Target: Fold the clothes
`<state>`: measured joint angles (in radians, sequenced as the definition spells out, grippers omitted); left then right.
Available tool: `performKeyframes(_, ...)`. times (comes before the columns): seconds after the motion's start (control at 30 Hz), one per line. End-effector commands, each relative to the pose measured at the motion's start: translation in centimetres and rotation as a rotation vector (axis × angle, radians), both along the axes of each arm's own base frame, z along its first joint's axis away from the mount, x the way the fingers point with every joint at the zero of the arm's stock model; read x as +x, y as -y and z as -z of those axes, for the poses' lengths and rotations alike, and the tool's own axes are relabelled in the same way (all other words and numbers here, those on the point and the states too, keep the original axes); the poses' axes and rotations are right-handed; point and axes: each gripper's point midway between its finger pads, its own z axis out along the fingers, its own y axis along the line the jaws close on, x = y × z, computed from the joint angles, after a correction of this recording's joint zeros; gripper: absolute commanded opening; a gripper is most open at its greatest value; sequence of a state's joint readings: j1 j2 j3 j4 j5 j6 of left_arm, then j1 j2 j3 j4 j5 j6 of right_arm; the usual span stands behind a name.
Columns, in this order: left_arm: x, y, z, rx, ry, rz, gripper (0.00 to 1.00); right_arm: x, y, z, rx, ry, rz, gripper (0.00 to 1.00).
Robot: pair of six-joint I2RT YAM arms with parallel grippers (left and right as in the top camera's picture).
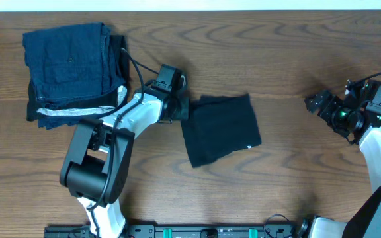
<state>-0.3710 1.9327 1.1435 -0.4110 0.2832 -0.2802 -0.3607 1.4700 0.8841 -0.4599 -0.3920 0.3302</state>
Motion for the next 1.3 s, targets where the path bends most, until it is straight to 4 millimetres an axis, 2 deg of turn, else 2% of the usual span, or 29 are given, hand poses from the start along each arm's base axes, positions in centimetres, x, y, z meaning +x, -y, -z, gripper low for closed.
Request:
performKeyframes(0.0, -5.3, -1.1, 3.1, 0.03, -0.24, -0.05, 0.08, 0.1, 0.3, -0.4, -0.006, 0.012, 0.005, 0.99)
performKeyframes(0.1, -8.0, 0.4, 2.3, -0.073, -0.383, -0.066, 0.08, 0.1, 0.3, -0.4, -0.006, 0.012, 0.005, 0.99)
performKeyframes(0.23, -10.0, 2.3, 1.2, -0.179, -0.483, -0.041, 0.08, 0.1, 0.3, -0.4, -0.006, 0.012, 0.005, 0.99)
performKeyframes(0.57, -12.8, 5.3, 1.1, -0.154, -0.514, 0.052, 0.13, 0.1, 0.3, -0.4, -0.006, 0.012, 0.005, 0.99)
performKeyframes(0.67, -13.7, 5.2, 1.0, -0.118, -0.53, 0.064, 0.12, 0.1, 0.3, -0.4, -0.006, 0.012, 0.005, 0.99)
performKeyframes(0.87, -13.8, 3.3, -0.4, -0.022, -0.495, 0.034, 0.12, 0.1, 0.3, -0.4, -0.006, 0.012, 0.005, 0.99)
performKeyframes(1.07, -11.4, 2.9, -5.1, -0.029, -0.274, 0.037, 0.13, 0.1, 0.3, -0.4, -0.006, 0.012, 0.005, 0.99)
performKeyframes(1.13, -10.4, 2.9, -6.8, -0.039, -0.174, 0.08, 0.17, 0.1, 0.3, -0.4, -0.006, 0.012, 0.005, 0.99)
performKeyframes(1.17, -10.2, 3.1, -7.8, -0.053, -0.127, 0.117, 0.25, 0.1, 0.3, -0.4, -0.006, 0.012, 0.005, 0.99)
performKeyframes(1.23, -9.6, 3.4, -9.6, -0.077, -0.032, 0.193, 0.49, 0.1, 0.3, -0.4, -0.006, 0.012, 0.005, 0.99)
performKeyframes(1.27, -9.3, 3.6, -10.5, -0.085, 0.029, 0.252, 0.72, 0.1, 0.3, -0.4, -0.006, 0.012, 0.005, 0.99)
